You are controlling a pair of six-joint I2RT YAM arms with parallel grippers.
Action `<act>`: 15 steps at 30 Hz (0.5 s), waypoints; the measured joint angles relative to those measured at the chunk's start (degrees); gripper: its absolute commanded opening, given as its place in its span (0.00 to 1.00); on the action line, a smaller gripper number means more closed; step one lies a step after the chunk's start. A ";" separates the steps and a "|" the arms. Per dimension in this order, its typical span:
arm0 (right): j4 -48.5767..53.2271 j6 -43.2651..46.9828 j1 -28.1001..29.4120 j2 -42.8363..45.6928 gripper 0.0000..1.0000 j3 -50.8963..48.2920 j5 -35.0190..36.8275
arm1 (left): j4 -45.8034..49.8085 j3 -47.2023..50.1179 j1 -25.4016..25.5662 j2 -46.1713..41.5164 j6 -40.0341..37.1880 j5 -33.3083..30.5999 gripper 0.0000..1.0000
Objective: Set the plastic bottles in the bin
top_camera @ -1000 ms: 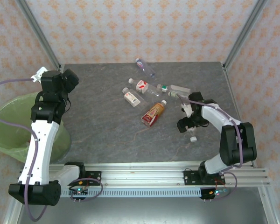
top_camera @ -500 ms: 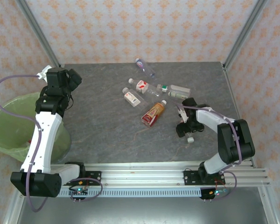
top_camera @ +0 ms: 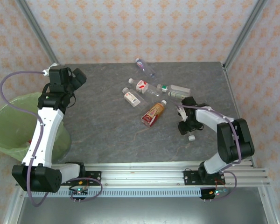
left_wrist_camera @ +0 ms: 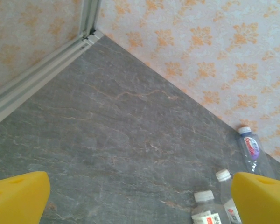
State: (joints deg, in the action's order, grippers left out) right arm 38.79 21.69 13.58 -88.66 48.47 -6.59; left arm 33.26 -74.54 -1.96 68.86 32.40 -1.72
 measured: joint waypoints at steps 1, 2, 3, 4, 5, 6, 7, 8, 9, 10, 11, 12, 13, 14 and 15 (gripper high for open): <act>-0.33 0.00 0.00 0.15 0.56 -0.13 0.00 | -0.35 0.00 0.00 0.00 0.00 0.74 1.00; -0.72 0.00 0.00 0.46 0.56 -0.28 -0.02 | -0.55 0.00 0.00 0.00 -0.02 1.36 1.00; -1.16 0.00 0.00 1.05 0.56 -0.52 -0.02 | -0.79 0.00 0.00 0.00 -0.02 1.79 1.00; -1.57 0.00 0.00 1.88 0.55 -0.81 -0.07 | -0.94 0.00 0.00 0.00 -0.04 2.32 1.00; -1.86 0.00 0.00 2.58 0.55 -1.01 -0.07 | -1.05 0.00 0.00 0.00 -0.09 2.69 1.00; -2.25 0.00 0.00 3.41 0.55 -1.18 -0.07 | -1.18 0.00 0.00 0.00 -0.20 2.99 1.00; -2.60 0.02 0.00 4.24 0.54 -1.33 -0.07 | -1.33 0.00 0.00 0.00 -0.39 3.28 1.00; -2.91 0.02 0.00 4.94 0.54 -1.42 -0.17 | -1.44 0.00 0.00 0.00 -0.44 3.50 1.00; -3.32 0.02 0.00 5.73 0.54 -1.53 -0.28 | -1.49 0.00 0.00 0.00 -0.50 4.00 1.00; -3.98 0.02 0.00 6.60 0.54 -1.68 -0.46 | -1.51 0.00 0.00 0.00 -0.83 4.48 1.00; -4.48 0.00 0.00 7.28 0.53 -1.84 -0.66 | -1.62 0.00 0.00 0.00 -1.05 4.98 1.00; -5.25 0.00 0.00 8.24 0.53 -2.14 -0.87 | -1.75 0.00 0.00 0.00 -1.14 5.86 1.00; -6.03 -0.02 0.00 9.33 0.53 -2.51 -1.07 | -1.88 0.00 0.00 0.00 -1.27 6.69 1.00; -6.93 -0.04 0.00 10.34 0.53 -2.97 -1.31 | -2.05 0.00 0.02 0.00 -1.44 7.61 1.00; -8.07 -0.07 0.00 11.63 0.53 -3.58 -1.60 | -2.29 0.00 0.11 0.04 -1.49 8.46 1.00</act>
State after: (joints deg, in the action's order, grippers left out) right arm 30.72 21.63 13.58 -77.03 44.88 -8.19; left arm 30.96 -74.54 -1.85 68.90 30.92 6.74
